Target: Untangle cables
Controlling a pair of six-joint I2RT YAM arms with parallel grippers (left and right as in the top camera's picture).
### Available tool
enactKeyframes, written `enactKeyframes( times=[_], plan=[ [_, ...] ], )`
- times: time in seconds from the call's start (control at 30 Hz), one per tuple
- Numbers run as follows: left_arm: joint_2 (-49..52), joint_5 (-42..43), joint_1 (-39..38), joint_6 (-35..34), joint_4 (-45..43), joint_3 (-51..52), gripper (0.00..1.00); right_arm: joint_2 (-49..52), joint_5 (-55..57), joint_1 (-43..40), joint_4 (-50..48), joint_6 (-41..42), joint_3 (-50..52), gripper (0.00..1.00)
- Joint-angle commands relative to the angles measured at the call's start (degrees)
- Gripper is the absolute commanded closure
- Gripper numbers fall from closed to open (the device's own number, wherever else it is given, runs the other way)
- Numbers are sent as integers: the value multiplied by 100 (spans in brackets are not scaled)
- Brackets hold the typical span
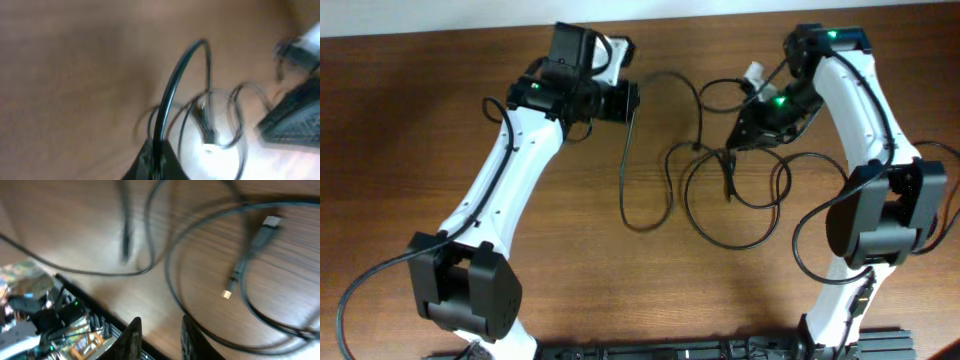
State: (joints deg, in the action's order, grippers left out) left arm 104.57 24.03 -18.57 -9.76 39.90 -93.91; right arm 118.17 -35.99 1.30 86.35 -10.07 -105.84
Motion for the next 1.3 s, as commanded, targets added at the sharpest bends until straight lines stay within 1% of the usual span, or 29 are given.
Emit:
enactKeyframes(
  times=[0.0,0.03,0.07,0.1,0.13,0.2,0.23,0.27,0.33,0.4,0.43,0.47,0.53,0.57,0.63,0.67,0.7,0.77,0.83,0.87,0.9,0.97,1.03,1.07,1.2,1.27],
  plan=[
    [20,1921,503,-1591,-1274,-76,100,28,-387,293,-33,-490,44,73],
    [17,2500,634,-1956,-1821,-76,100,28,-387,415,-153,-485,44,68],
    [20,3086,796,-2505,-2592,-76,100,28,-380,503,-299,-422,44,61],
    [17,3416,914,-2946,-3171,-76,100,28,-332,570,-459,-299,44,59],
    [17,3591,988,-3213,-3528,-76,100,28,-203,616,-586,-83,50,58],
    [17,3862,1209,-3928,-4358,-76,100,28,396,776,-1137,927,179,53],
    [17,3982,1270,-4131,-4590,-76,100,31,542,863,-1519,1370,317,51],
    [17,4013,1274,-4164,-4592,-76,100,28,544,927,-1862,1655,455,51],
    [17,4026,1272,-4164,-4586,-74,100,31,553,986,-2243,2081,621,51],
    [17,4028,1274,-4164,-4588,-76,100,31,767,1005,-2361,2400,789,51],
    [17,4028,1272,-4164,-4586,-74,100,31,846,1003,-2367,2479,883,55],
    [17,4026,1272,-4164,-4588,-74,100,31,841,1003,-2417,2514,1005,70],
    [17,4024,1274,-4162,-4588,-74,100,31,706,1005,-2643,2826,1305,96],
    [17,4026,1272,-4157,-4586,-74,100,31,195,1003,-2938,2900,1589,96],
    [20,4026,1272,-3893,-4426,-74,100,31,-1110,986,-3528,2894,2015,96],
    [20,4026,1272,-3709,-4247,-74,100,31,-1539,984,-3738,2828,2124,96],
    [20,4002,1272,-3453,-3958,-74,100,31,-2144,984,-3943,2601,2199,96],
    [20,3807,1272,-2745,-3150,-74,100,28,-2632,990,-4035,2306,2203,96],
    [20,3327,1272,-1982,-2225,-74,100,28,-3062,988,-4019,1899,2201,96],
    [20,3206,1272,-1843,-2044,-74,100,26,-3195,988,-4028,1808,2201,96],
    [20,3075,1274,-1696,-1873,-74,92,26,-3407,988,-4046,1676,2199,96],
    [20,2905,1274,-1578,-1705,-74,85,26,-3823,988,-4098,1318,2190,96],
    [20,2885,1274,-1578,-1705,-74,84,26,-4813,988,-4260,811,2188,96],
    [20,2861,1274,-1576,-1703,-74,83,26,-5259,988,-4435,730,2188,96],
    [20,2863,1272,-1499,-1622,-74,83,0,-5294,988,-4614,750,2015,96],
    [20,2636,1274,-1244,-1257,-74,83,-50,-5204,955,-4612,887,1746,96]
  ],
)
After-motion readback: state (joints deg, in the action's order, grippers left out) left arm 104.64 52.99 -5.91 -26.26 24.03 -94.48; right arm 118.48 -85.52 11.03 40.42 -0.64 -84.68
